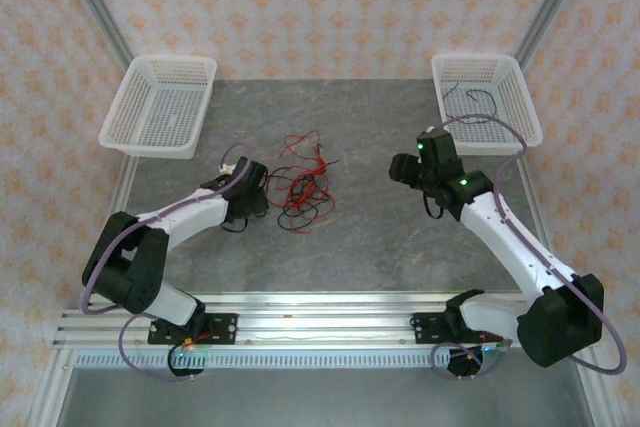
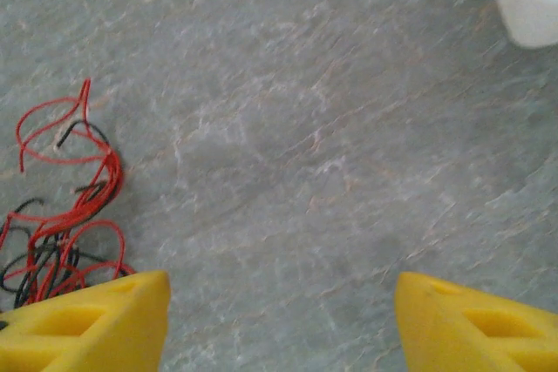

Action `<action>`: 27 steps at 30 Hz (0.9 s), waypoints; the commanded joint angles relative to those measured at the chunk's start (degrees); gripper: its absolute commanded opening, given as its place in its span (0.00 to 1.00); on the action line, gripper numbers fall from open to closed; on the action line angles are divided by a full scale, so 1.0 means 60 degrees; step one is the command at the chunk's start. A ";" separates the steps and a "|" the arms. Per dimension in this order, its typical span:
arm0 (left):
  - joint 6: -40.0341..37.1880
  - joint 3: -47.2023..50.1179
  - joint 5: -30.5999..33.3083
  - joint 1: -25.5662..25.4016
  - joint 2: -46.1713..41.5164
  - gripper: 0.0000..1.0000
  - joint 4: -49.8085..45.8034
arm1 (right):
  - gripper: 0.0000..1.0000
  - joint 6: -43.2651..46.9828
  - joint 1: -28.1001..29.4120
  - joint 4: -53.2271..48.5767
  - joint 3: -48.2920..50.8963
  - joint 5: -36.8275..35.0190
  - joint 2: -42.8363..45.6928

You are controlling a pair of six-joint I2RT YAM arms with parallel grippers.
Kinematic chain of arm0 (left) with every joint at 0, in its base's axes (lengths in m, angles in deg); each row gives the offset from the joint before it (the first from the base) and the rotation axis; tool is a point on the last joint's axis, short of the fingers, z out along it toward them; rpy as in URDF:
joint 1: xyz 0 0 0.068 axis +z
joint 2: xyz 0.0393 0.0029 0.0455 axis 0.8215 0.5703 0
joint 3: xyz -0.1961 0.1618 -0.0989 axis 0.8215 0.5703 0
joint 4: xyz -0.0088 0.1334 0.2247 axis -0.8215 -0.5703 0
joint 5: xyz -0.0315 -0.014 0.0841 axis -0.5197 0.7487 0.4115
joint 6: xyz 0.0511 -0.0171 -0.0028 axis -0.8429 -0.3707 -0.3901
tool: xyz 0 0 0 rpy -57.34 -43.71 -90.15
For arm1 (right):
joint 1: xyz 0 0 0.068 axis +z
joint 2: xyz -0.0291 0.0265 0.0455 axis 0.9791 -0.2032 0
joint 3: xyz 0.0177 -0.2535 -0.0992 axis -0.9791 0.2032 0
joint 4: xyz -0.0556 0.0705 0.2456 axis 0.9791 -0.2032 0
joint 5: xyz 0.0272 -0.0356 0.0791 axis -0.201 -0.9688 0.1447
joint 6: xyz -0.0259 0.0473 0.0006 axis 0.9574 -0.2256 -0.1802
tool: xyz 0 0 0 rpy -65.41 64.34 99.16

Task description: Untangle the cables

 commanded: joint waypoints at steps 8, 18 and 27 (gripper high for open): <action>0.0305 0.0327 0.0726 0.0071 -0.0227 0.00 0.1334 | 0.58 -0.1294 0.1348 0.1171 0.0680 -0.0073 0.0138; -0.0061 -0.0650 0.0609 -0.0092 -0.2843 0.00 -0.0168 | 0.56 -0.2252 0.3047 0.3323 0.0679 0.1053 -0.0988; -0.0442 -0.2664 0.0114 -0.0947 -0.3609 0.00 -0.1590 | 0.50 -0.2841 0.3448 0.5452 -0.0103 0.2109 -0.2764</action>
